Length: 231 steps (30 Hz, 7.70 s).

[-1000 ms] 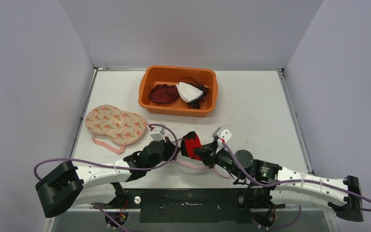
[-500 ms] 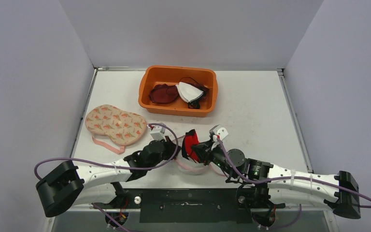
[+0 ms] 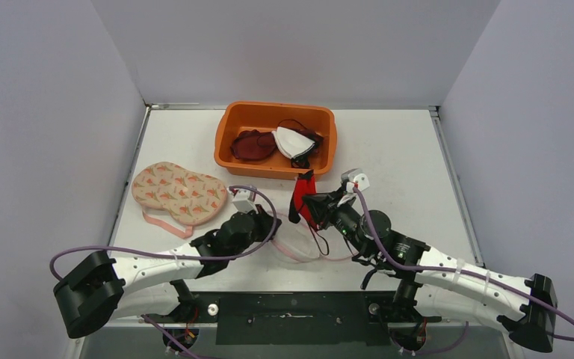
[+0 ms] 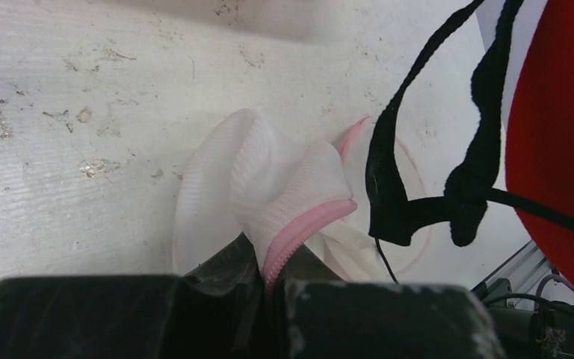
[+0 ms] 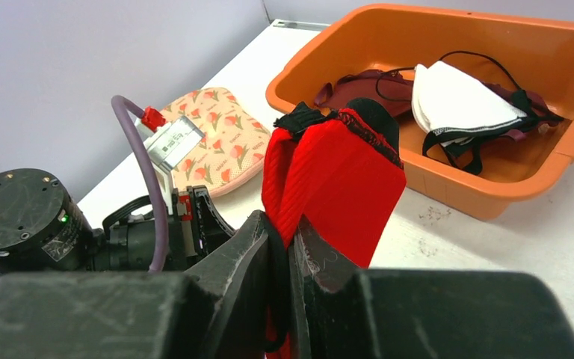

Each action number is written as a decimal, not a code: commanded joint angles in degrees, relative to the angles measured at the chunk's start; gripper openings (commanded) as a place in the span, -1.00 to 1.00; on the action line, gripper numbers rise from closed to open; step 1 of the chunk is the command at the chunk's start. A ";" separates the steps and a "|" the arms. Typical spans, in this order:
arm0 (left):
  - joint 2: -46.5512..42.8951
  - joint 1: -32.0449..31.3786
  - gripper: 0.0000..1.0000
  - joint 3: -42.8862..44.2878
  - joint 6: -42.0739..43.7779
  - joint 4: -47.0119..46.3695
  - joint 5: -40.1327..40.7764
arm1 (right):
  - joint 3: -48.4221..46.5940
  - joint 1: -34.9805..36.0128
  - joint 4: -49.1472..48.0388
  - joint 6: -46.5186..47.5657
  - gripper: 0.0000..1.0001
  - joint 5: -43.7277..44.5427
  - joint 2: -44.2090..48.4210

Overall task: Unzip the laundry bag and remove the bra
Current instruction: Pick up the bra from the laundry bag, then place the bra in the bin, then adjust the laundry bag at the center of the board.

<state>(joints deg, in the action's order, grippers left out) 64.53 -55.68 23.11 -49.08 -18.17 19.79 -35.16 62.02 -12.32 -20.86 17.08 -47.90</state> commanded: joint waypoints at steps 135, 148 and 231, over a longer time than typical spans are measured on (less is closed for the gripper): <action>-56.87 0.81 0.59 1.83 -10.21 59.28 21.52 | -84.09 -9.07 13.60 27.95 0.48 -4.45 -79.80; -50.24 0.88 0.58 2.07 -5.58 51.10 18.93 | -92.02 -21.62 19.29 -0.35 -0.54 -38.25 -81.68; -22.90 4.38 0.95 12.25 13.53 28.73 5.37 | 0.56 -20.57 18.45 -13.59 0.82 -5.37 6.21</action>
<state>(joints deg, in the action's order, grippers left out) 42.30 -52.27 35.51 -36.36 14.24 25.23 -41.89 43.77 1.61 -29.21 0.32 -52.69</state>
